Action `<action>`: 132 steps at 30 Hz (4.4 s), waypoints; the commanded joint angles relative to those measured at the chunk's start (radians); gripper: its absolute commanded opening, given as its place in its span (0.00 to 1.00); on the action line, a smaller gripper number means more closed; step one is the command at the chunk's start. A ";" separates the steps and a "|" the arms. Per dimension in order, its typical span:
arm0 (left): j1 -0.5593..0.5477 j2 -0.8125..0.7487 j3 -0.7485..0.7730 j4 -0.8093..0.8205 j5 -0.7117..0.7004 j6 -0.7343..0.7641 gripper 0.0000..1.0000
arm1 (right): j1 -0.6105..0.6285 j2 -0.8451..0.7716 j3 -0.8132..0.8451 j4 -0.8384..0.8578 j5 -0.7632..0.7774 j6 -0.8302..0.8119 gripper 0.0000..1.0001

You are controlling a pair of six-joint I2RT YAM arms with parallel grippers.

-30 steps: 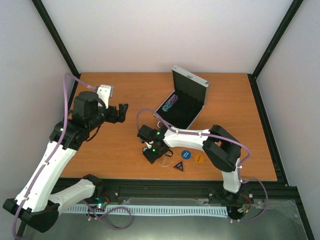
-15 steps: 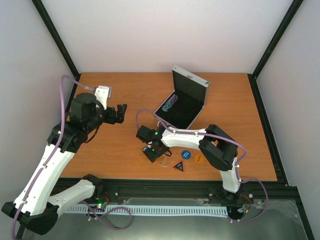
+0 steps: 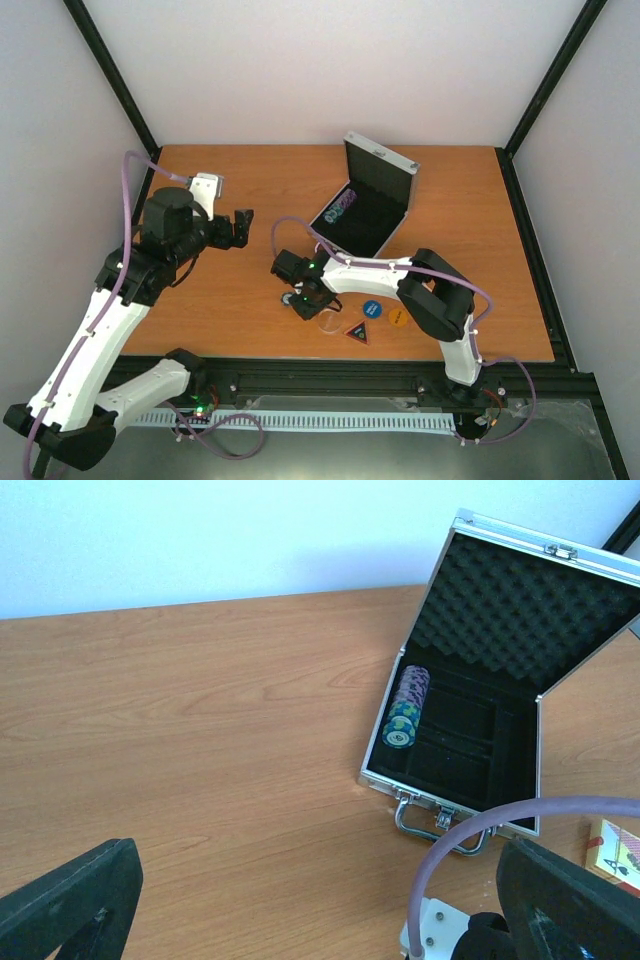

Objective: Pack up texas hold em set

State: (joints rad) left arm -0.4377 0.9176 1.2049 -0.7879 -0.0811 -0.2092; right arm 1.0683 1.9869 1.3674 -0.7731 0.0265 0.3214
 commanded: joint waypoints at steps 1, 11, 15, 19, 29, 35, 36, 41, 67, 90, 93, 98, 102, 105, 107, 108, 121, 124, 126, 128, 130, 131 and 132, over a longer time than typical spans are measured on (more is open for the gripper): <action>0.004 -0.020 0.024 -0.021 -0.018 -0.008 1.00 | 0.007 0.014 0.023 -0.036 0.042 0.000 0.28; 0.004 -0.029 0.028 -0.032 -0.018 -0.001 1.00 | 0.007 -0.022 0.055 -0.052 0.056 0.006 0.58; 0.004 -0.032 0.027 -0.033 -0.020 -0.004 1.00 | 0.007 0.010 0.081 -0.065 0.021 -0.010 0.61; 0.004 -0.031 0.042 -0.043 -0.017 -0.011 1.00 | 0.007 0.044 0.106 -0.076 -0.011 -0.016 0.58; 0.004 -0.039 0.058 -0.061 -0.015 -0.017 1.00 | 0.008 0.079 0.136 -0.115 -0.031 -0.015 0.53; 0.004 -0.059 0.051 -0.059 -0.017 -0.016 1.00 | 0.007 0.102 0.150 -0.115 -0.046 -0.015 0.58; 0.004 -0.061 0.050 -0.061 -0.018 -0.015 1.00 | 0.007 0.106 0.154 -0.117 -0.046 -0.015 0.60; 0.004 -0.065 0.044 -0.063 -0.019 -0.011 1.00 | 0.008 0.127 0.166 -0.127 -0.049 -0.018 0.69; 0.004 -0.065 0.035 -0.059 -0.022 -0.015 1.00 | 0.007 0.070 0.166 -0.151 0.053 0.013 0.33; 0.004 -0.075 0.076 -0.077 -0.054 0.003 1.00 | -0.004 -0.007 0.147 -0.126 0.103 0.017 1.00; 0.004 -0.073 0.076 -0.076 -0.047 0.003 1.00 | -0.022 -0.020 0.111 -0.107 0.057 0.016 1.00; 0.004 -0.073 0.071 -0.075 -0.046 0.003 1.00 | -0.024 0.006 0.099 -0.083 0.030 0.005 0.99; 0.004 -0.074 0.076 -0.080 -0.046 0.005 1.00 | -0.034 0.032 0.107 -0.077 -0.023 -0.011 0.95; 0.004 -0.078 0.074 -0.081 -0.049 0.005 1.00 | -0.051 0.042 0.109 -0.075 -0.046 -0.013 0.91; 0.004 -0.079 0.073 -0.082 -0.050 0.004 1.00 | -0.060 0.049 0.108 -0.074 -0.055 -0.015 0.90; 0.004 -0.079 0.072 -0.082 -0.051 0.004 1.00 | -0.063 0.053 0.108 -0.077 -0.056 -0.017 0.89; 0.004 -0.087 0.064 -0.083 -0.057 0.001 1.00 | -0.065 0.107 0.121 -0.084 -0.049 -0.020 0.78; 0.004 -0.089 0.061 -0.083 -0.057 -0.001 1.00 | -0.065 0.111 0.122 -0.088 -0.054 -0.015 0.72; 0.004 -0.090 0.059 -0.083 -0.057 -0.001 1.00 | -0.065 0.112 0.117 -0.087 -0.061 -0.008 0.69; 0.004 -0.092 0.058 -0.082 -0.058 -0.001 1.00 | -0.064 0.111 0.114 -0.088 -0.064 0.000 0.65; 0.004 -0.092 0.054 -0.081 -0.057 -0.002 1.00 | -0.061 0.107 0.110 -0.086 -0.066 0.009 0.61; 0.004 -0.091 0.052 -0.080 -0.057 -0.002 1.00 | -0.059 0.105 0.108 -0.086 -0.065 0.011 0.61; 0.003 -0.091 0.050 -0.081 -0.056 -0.002 1.00 | -0.056 0.103 0.108 -0.088 -0.061 0.016 0.61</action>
State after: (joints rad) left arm -0.4377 0.8398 1.2396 -0.8654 -0.1284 -0.2127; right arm 1.0035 2.0636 1.4796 -0.8631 -0.0109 0.3138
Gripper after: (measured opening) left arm 0.998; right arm 0.615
